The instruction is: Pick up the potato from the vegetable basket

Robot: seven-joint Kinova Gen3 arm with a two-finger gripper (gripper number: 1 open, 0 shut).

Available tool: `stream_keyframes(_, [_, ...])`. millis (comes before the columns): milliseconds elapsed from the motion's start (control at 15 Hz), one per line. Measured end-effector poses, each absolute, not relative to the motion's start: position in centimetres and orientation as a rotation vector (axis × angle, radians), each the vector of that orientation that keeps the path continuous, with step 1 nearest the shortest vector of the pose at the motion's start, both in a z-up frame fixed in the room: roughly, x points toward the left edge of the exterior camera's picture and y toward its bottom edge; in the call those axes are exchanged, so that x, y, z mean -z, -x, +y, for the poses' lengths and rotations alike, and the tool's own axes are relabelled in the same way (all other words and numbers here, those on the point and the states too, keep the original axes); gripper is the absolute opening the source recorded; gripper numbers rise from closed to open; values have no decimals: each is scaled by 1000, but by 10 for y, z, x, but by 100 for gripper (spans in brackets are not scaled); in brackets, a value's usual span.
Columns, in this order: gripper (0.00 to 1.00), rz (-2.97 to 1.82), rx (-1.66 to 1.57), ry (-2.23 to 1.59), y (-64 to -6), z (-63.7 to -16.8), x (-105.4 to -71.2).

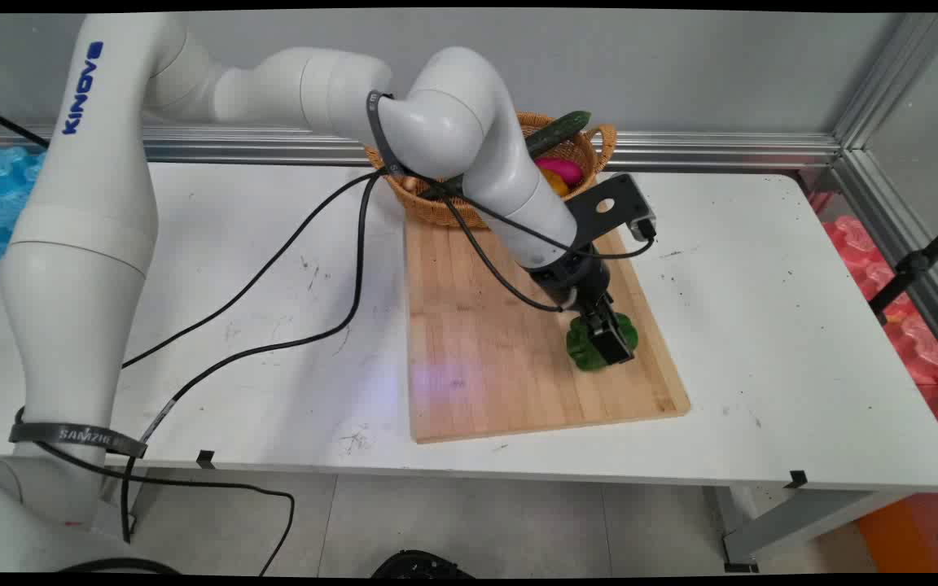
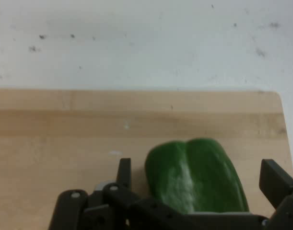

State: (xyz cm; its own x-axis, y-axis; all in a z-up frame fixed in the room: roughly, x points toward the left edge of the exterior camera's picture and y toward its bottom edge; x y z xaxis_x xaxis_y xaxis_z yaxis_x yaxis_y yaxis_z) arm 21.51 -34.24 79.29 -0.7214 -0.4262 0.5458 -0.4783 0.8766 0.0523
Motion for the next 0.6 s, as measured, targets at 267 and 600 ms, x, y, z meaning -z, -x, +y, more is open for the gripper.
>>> stream_keyframes(267, [100,-2451,-117,-676,-214,-350,-807])
stream_keyframes(600, [100,-2406,-104,-714,-218,-361,-838])
